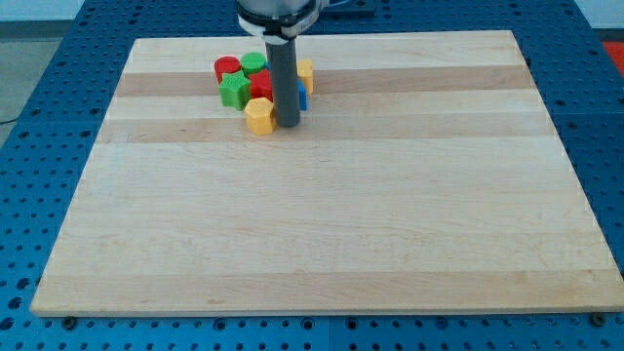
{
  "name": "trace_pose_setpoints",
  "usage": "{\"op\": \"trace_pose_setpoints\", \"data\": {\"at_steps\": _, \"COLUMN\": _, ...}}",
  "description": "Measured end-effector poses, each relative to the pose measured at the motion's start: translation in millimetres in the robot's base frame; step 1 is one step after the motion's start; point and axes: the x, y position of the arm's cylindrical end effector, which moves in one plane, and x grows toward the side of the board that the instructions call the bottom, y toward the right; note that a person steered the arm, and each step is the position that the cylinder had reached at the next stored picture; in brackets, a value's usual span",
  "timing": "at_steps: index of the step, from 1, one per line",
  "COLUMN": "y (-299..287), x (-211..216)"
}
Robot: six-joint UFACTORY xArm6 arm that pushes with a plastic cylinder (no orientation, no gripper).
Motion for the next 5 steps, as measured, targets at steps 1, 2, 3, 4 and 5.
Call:
{"op": "trace_pose_setpoints", "data": {"at_steps": 1, "y": -2, "x": 23}}
{"op": "trace_pose_setpoints", "data": {"at_steps": 2, "y": -18, "x": 24}}
{"op": "trace_pose_setpoints", "data": {"at_steps": 3, "y": -31, "x": 17}}
{"op": "trace_pose_setpoints", "data": {"at_steps": 4, "y": -38, "x": 12}}
{"op": "trace_pose_setpoints", "data": {"at_steps": 5, "y": -39, "x": 11}}
